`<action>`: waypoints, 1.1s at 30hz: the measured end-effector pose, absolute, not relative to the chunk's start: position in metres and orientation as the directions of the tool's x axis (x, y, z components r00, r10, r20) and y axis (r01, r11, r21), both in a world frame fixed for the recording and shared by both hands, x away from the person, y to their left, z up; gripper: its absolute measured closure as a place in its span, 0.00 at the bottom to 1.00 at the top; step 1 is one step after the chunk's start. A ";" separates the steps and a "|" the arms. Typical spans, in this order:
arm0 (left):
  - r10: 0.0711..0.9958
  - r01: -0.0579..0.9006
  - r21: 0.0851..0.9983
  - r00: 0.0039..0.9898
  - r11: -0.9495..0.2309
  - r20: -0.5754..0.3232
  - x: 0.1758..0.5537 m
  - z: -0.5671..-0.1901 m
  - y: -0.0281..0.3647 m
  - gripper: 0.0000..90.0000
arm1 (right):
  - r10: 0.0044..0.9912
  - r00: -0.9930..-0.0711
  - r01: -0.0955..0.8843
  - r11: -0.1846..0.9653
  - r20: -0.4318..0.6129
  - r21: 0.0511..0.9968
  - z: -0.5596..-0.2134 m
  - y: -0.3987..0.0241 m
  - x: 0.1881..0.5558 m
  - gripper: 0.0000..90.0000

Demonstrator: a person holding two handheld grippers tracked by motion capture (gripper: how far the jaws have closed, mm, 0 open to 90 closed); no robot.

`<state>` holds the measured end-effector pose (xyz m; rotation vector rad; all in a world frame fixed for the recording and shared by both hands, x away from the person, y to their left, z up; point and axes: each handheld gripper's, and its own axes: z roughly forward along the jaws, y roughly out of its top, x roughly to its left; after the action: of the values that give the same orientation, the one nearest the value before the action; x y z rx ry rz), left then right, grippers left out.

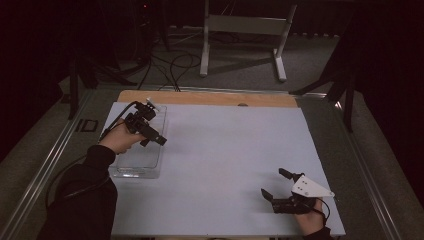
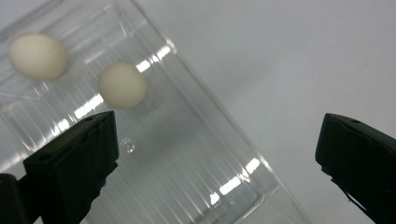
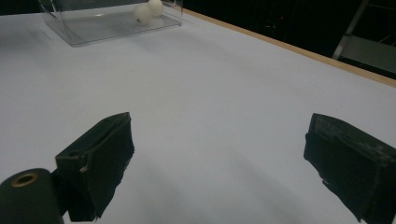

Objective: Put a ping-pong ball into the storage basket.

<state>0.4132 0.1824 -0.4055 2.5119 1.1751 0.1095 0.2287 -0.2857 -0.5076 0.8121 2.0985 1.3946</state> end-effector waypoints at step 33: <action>0.652 0.619 0.502 0.746 -0.604 -0.136 0.404 -0.391 0.132 0.00 | 0.710 -0.701 0.209 0.301 -0.072 0.931 -0.508 -0.286 0.229 0.09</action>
<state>0.4037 0.1323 -0.3907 2.4148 0.9573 0.0824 0.2289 -0.2865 -0.5077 0.8157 2.0961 1.3924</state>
